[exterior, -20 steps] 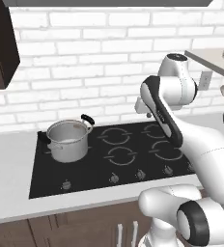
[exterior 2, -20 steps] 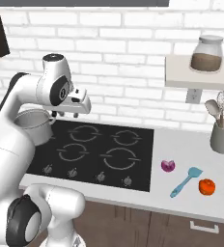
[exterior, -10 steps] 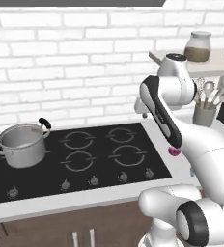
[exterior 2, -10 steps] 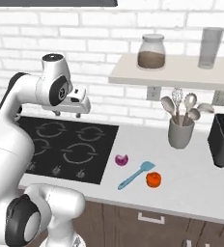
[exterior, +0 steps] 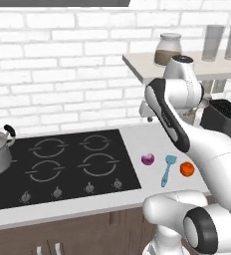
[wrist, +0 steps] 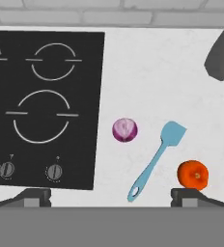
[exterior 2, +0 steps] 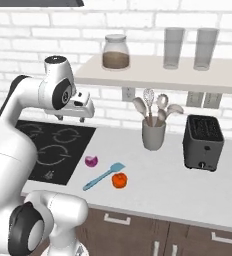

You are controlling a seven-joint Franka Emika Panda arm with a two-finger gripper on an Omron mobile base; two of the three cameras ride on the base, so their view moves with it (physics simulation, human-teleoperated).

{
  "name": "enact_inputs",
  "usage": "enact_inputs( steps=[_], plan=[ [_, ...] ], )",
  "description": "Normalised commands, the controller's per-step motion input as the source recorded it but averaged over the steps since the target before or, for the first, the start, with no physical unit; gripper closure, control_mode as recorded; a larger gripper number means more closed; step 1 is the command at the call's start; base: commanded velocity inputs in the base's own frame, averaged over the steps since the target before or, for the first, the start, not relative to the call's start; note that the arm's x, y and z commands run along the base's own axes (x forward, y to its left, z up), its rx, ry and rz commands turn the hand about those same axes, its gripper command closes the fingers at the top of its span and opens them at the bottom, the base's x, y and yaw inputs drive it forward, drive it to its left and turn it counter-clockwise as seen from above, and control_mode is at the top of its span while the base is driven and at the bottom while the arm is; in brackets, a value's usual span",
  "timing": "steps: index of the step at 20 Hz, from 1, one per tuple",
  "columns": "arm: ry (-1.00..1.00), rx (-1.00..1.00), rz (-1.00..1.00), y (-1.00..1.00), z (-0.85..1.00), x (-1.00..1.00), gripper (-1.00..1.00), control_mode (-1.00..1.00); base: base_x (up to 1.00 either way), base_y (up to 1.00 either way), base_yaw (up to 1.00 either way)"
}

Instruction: Put the squash and onion in the pot. Retrieve the spatula and lightly stir the vegetables in the pot.

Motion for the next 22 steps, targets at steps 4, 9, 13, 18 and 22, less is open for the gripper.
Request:
enact_inputs(
  steps=[4,9,13,18,22],
  plan=[
    [0.00,0.00,0.00,0.00,0.00,0.00,-1.00,1.00,0.00,-0.49,0.00],
    [0.10,0.02,0.00,-0.30,-0.18,0.00,-1.00,-1.00,0.00,0.00,0.00],
    [0.21,0.01,0.00,-0.45,-0.65,-0.13,-1.00,-1.00,0.00,0.00,0.00],
    [0.21,0.00,0.00,-0.30,-0.78,-0.15,-1.00,-1.00,0.00,0.00,0.00],
    [0.06,-0.01,0.00,-0.24,-0.78,-0.05,-1.00,-1.00,0.00,0.00,0.00]
  ],
)
